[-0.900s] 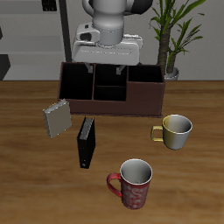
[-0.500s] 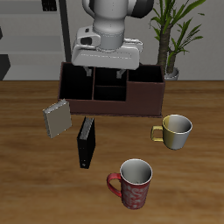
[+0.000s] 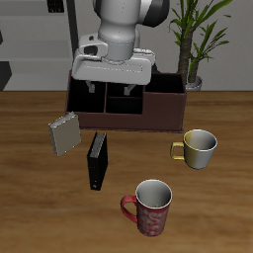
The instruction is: Place the black book into the back desk caddy's front compartment
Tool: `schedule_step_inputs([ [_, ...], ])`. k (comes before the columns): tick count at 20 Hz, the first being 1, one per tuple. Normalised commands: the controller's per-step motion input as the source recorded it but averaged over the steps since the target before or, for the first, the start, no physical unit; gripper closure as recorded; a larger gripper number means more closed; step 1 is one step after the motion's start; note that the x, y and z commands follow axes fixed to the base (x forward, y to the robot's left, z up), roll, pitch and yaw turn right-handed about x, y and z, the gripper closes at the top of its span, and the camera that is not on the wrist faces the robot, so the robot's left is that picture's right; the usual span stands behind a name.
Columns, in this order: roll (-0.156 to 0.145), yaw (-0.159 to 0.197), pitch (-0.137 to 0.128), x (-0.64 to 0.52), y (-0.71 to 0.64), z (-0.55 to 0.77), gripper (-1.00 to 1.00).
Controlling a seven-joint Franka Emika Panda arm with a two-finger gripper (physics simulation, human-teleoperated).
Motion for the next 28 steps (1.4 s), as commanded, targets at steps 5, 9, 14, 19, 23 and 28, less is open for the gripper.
schedule_step_inputs([
  [5, 0.04, -0.015, -0.057, 0.29, -0.27, -0.17, -1.0],
  [9, 0.077, -0.051, -0.039, 0.12, -0.11, -0.16, -1.0],
  [14, 0.064, 0.04, -0.061, 0.18, -0.23, -0.22, -1.0],
  [19, 0.039, 0.012, 0.013, 0.16, -0.25, -0.22, -1.0],
  [23, 0.002, 0.016, 0.01, 0.09, -0.16, -0.23, -1.0],
  [28, 0.009, -0.034, 0.019, 0.11, -0.04, -0.26, -1.0],
])
